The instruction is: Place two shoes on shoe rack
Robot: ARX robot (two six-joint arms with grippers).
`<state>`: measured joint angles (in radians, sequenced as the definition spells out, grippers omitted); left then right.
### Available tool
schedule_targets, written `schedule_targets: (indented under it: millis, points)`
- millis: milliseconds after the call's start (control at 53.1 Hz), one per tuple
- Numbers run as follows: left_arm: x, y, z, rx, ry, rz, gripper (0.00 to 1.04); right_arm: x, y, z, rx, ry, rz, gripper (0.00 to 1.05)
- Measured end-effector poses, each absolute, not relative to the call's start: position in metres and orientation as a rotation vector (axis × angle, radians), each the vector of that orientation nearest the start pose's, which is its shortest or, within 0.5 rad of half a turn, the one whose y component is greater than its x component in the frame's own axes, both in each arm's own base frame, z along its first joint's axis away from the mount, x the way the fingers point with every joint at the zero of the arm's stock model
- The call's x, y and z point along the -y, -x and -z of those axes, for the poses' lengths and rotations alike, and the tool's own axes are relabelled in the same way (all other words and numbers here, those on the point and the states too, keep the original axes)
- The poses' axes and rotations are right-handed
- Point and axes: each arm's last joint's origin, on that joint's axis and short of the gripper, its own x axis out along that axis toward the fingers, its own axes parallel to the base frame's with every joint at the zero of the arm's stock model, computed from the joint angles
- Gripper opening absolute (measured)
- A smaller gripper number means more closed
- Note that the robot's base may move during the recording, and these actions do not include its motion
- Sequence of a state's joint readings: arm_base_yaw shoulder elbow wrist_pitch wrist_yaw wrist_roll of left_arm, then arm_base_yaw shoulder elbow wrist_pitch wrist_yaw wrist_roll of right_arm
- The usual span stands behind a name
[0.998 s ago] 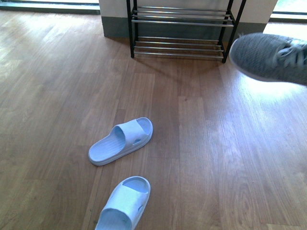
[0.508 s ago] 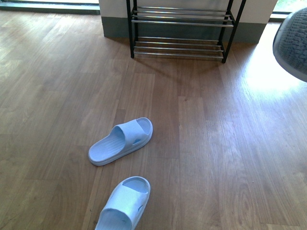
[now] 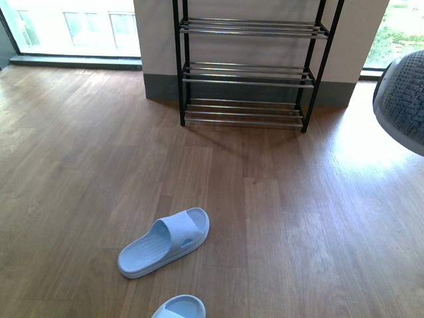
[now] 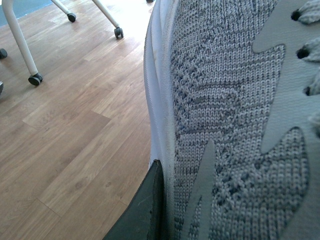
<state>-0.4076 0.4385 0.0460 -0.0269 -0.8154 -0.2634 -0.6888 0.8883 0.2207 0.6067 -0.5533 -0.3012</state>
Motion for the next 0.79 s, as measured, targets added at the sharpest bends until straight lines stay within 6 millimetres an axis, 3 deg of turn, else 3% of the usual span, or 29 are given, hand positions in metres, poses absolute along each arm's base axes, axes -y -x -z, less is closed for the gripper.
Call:
schedule_targets:
  millis: [791]
  points:
    - [0.0243, -0.1096, -0.1417, -0.289, 0.013, -0.446, 0.13, 0.0991, -0.1447, -0.1981, -0.068, 0.263, 0.12, 0.01]
